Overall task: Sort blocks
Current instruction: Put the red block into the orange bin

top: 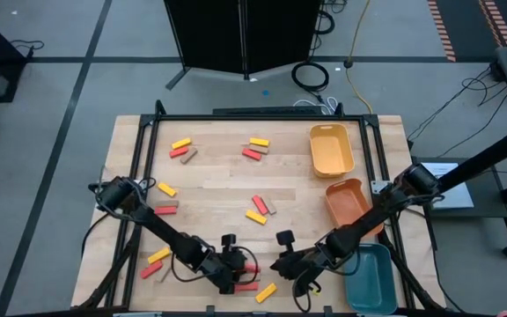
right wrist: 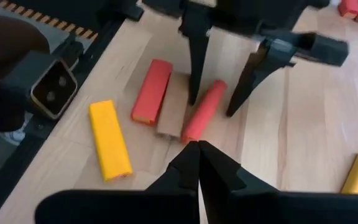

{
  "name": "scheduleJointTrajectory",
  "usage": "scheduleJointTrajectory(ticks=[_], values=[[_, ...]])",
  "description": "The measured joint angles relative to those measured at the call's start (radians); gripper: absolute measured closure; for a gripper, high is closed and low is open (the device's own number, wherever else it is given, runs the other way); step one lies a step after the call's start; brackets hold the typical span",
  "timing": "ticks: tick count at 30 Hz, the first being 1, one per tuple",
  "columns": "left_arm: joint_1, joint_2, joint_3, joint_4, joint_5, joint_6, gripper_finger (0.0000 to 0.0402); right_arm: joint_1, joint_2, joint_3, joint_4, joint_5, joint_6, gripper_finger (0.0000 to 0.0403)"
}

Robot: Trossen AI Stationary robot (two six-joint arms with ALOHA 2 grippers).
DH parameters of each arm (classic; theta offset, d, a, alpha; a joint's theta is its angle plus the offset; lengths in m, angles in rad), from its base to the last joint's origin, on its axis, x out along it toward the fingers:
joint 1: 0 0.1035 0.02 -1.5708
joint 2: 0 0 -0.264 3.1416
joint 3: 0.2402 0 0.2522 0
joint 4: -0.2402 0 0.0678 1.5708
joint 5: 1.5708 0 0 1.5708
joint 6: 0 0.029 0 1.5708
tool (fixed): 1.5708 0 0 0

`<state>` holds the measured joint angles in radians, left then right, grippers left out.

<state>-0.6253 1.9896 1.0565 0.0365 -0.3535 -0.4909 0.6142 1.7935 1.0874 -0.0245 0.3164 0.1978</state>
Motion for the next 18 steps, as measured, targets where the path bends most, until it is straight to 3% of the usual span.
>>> scheduleJointTrajectory(ticks=[12, 18], values=[[0.002, -0.001, 0.000, -0.015, 0.019, 0.029, 0.0215, -0.024, 0.001, 0.000, 0.001, 0.000, 0.001, 0.0403], [0.003, -0.001, 0.000, -0.011, 0.030, 0.033, 0.0294, -0.024, 0.000, 0.000, -0.001, 0.000, 0.001, 0.0403]])
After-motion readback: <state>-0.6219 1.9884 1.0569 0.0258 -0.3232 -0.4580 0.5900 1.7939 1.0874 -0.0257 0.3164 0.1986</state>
